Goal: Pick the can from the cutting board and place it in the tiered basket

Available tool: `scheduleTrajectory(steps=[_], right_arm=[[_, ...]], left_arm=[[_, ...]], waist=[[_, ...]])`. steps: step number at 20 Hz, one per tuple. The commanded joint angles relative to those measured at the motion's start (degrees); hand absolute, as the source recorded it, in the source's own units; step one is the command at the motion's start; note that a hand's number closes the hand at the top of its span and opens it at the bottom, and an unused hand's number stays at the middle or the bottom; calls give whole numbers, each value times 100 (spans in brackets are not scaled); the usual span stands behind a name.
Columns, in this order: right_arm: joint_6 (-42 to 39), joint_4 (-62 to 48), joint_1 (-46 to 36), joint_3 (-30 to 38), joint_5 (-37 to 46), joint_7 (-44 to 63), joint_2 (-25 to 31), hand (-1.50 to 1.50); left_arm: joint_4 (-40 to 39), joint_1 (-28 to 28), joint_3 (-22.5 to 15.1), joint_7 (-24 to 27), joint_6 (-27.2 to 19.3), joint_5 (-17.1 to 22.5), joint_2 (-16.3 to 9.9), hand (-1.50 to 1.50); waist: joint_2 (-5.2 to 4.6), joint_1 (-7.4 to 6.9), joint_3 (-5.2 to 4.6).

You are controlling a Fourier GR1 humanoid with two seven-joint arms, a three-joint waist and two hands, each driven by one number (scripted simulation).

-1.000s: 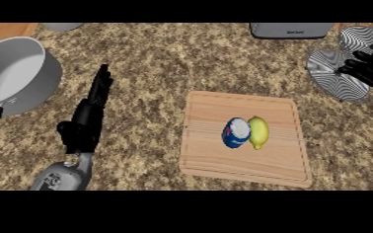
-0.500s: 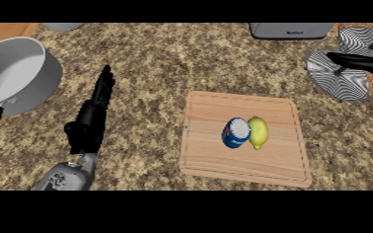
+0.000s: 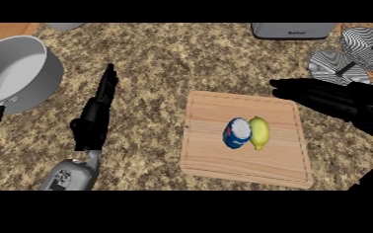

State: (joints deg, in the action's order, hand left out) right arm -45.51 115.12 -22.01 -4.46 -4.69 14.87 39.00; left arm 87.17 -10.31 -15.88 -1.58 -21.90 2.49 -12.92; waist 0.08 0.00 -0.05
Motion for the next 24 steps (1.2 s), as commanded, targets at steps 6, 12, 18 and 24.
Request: scheduleTrajectory(steps=[6, 12, 18, 24], right_arm=[[-682, 190, -53, -77, 123, 793, -128, -150], [-669, 770, 497, -542, 852, 1219, -570, -150], [-779, 662, 320, -626, 1548, 1045, -724, -150], [-757, 453, 767, -518, 2804, -375, -420, -150]], left_arm=[[-27, 75, 150, 64, 114, -275, 222, 0], [82, 175, 261, 79, 254, -355, 306, 0], [264, -48, 474, -366, 432, -474, 169, 0], [283, 194, 310, -201, 264, -677, 602, 0]], waist=[[-5, 0, 2], [-3, 0, 5], [-5, -11, 6], [-11, -2, 9]])
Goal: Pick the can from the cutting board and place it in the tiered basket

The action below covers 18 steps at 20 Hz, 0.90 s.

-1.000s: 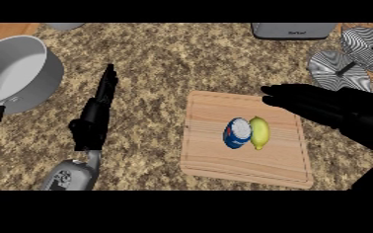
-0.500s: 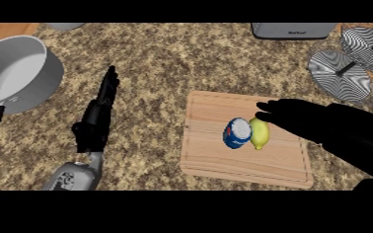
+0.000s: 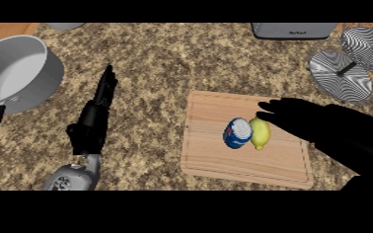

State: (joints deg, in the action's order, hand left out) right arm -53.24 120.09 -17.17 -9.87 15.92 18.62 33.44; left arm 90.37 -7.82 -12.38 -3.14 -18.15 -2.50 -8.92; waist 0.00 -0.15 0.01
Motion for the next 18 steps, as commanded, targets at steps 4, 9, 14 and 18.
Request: scheduleTrajectory(steps=[4, 9, 14, 18], right_arm=[[105, -55, 116, -308, 1161, -999, -98, -150], [451, -535, -107, -524, 2000, -1863, 12, -150], [685, -326, 125, -760, 2537, -1240, -595, -150], [1154, -1070, 329, -430, 2870, -2007, -290, -150]], left_arm=[[-138, -345, 171, -155, -7, -268, 158, 0], [82, 45, 292, -41, 330, -63, 75, 0], [-561, -317, 579, 258, 513, -9, 131, 0], [430, 116, 156, -360, 260, -385, 293, 0]], waist=[[-3, 3, 1], [-2, -14, 0], [-2, 25, -3], [4, -3, 2]])
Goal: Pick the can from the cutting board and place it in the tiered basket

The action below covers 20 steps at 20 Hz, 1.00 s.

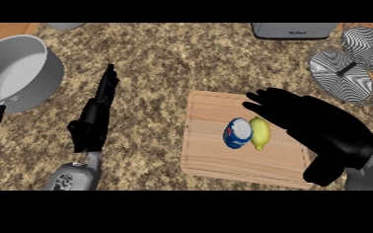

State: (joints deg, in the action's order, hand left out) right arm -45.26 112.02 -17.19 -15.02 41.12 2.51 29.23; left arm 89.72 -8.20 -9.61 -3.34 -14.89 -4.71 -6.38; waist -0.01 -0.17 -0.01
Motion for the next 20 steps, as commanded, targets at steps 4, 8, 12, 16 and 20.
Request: scheduleTrajectory(steps=[4, 8, 12, 16, 20], right_arm=[[313, -721, 161, -59, 566, -423, -278, -150], [235, -1354, -333, 40, 613, -691, -441, -150], [571, -1515, -84, -18, 825, -1182, -498, -150], [608, -1676, 64, 141, 978, -1538, -388, -150], [507, -1312, 258, 111, 1138, -1542, -573, -150]], left_arm=[[-51, -45, -25, 7, -7, -213, 221, 0], [85, 143, -17, 96, 112, -188, 239, 0], [-238, -171, 470, 187, 364, -23, -11, 0], [-276, 123, 499, 473, 474, 8, 40, 0], [-566, -124, 363, 386, 296, -268, 355, 0]], waist=[[-1, 0, 1], [-3, -29, 1], [-5, -7, 1], [-4, -3, 0], [-1, 20, 1]])
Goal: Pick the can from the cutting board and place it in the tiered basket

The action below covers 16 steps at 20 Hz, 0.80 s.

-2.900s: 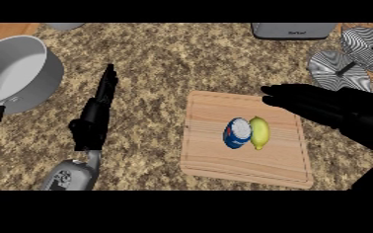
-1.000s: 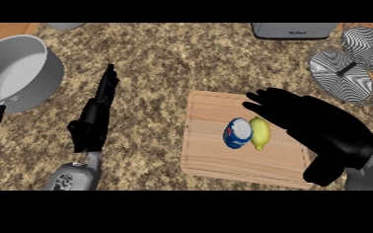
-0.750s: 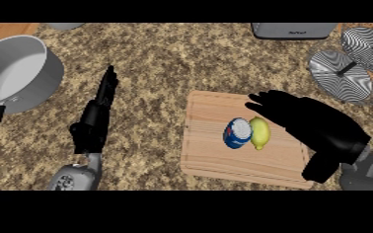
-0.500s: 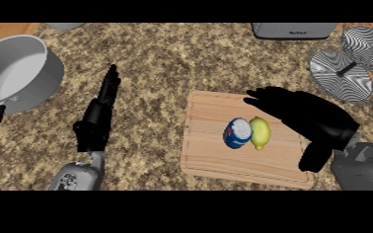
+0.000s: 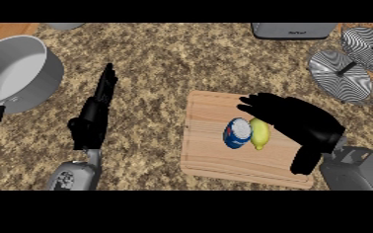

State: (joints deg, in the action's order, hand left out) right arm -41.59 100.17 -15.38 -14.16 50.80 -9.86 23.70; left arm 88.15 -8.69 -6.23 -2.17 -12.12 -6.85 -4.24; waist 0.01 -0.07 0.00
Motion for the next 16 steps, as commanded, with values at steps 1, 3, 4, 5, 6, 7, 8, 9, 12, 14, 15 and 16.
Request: scheduleTrajectory(steps=[1, 3, 4, 5, 6, 7, 8, 9, 12, 14, 15, 16], right_arm=[[-141, -10, -50, -295, 232, 415, -582, -150], [-501, 285, -22, -117, 152, 425, -485, -150], [-132, -262, -44, -150, 317, 100, -423, -150], [-560, -104, -303, -33, 147, 309, -551, -150], [-452, -177, -195, -26, 248, 148, -476, -150], [298, -766, -61, -365, 587, 34, -657, -150], [71, -677, -185, -357, 642, 50, -646, -150], [-169, -392, -194, -284, 609, 300, -805, -150], [-158, -794, -414, -226, 702, 126, -884, -150], [16, -899, -293, -251, 827, 25, -855, -150], [30, -894, -275, -161, 877, -92, -803, -150], [271, -698, 96, -247, 908, -171, -732, -150]], left_arm=[[51, 275, 81, 266, 174, 97, -25, 0], [215, -191, 37, -455, -42, -151, 88, 0], [163, -310, 123, -494, 83, -100, 3, 0], [-107, 245, -165, 366, -98, -237, 304, 0], [71, 61, 276, 1, 281, 74, -98, 0], [517, 224, -28, -270, 200, -49, 26, 0], [238, 96, -1, -260, 56, -158, 155, 0], [151, 264, -84, 118, 61, -234, 209, 0], [-31, -17, -25, -24, 72, -256, 277, 0], [402, 281, 240, -99, 436, 70, -32, 0], [169, 2, 223, -114, 274, -67, 131, 0], [-128, 210, 365, 383, 406, 59, 21, 0]], waist=[[1, -11, -1], [4, 6, -1], [-1, -2, 0], [-1, -6, -2], [0, -6, -1], [-2, -31, 1], [-1, -12, 0], [1, -5, -1], [-1, -6, 0], [1, -17, 0], [0, -3, 0], [0, 5, -1]])
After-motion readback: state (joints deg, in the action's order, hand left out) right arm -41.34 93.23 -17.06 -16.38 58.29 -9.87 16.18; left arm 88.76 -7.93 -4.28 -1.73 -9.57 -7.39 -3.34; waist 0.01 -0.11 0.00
